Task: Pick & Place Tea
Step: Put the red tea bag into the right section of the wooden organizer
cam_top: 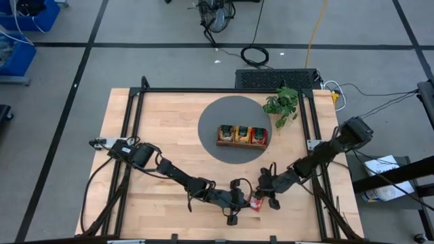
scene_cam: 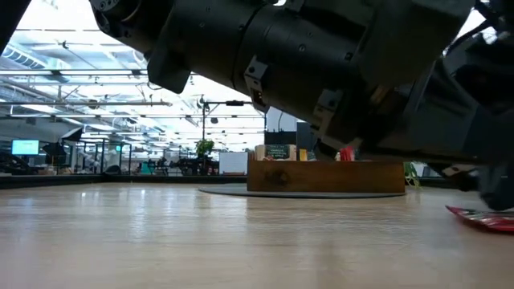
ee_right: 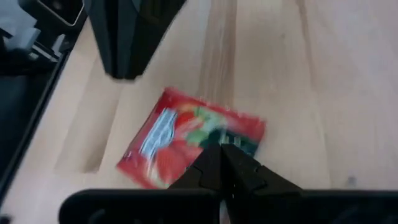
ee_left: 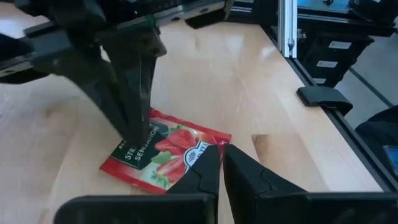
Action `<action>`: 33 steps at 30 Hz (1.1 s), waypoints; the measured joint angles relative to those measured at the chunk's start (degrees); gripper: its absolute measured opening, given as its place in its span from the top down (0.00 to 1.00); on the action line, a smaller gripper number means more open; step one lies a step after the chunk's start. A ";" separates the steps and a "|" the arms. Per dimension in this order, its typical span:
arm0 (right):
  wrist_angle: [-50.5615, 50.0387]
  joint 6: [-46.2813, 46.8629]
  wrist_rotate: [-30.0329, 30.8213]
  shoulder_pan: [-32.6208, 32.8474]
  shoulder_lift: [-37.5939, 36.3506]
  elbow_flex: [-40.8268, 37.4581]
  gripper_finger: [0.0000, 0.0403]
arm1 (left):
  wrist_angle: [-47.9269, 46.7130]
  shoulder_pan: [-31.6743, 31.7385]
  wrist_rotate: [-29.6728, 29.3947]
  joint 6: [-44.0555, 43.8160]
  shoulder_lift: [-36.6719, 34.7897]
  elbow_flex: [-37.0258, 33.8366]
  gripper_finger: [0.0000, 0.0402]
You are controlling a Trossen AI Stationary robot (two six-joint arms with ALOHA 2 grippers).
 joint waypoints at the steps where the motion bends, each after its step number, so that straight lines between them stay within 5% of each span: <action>1: 0.17 -0.97 0.00 -0.42 0.74 0.62 1.00 | -0.14 0.00 0.00 0.00 0.00 0.00 0.94; 10: 0.57 -5.27 -0.01 -2.51 3.65 3.93 1.00 | -1.56 -0.42 1.36 0.02 0.40 0.00 0.96; 19: 0.82 -12.24 -1.92 0.91 -8.46 3.97 1.00 | -1.04 -0.37 1.46 0.26 0.87 0.02 0.96; 25: -10.43 -2.21 -5.71 8.20 -12.89 3.99 1.00 | -1.07 -0.32 1.33 0.26 0.87 0.02 0.89; 33: -11.16 8.72 -4.28 11.50 -2.29 3.93 1.00 | 0.44 -0.31 -0.46 0.17 0.87 0.02 0.87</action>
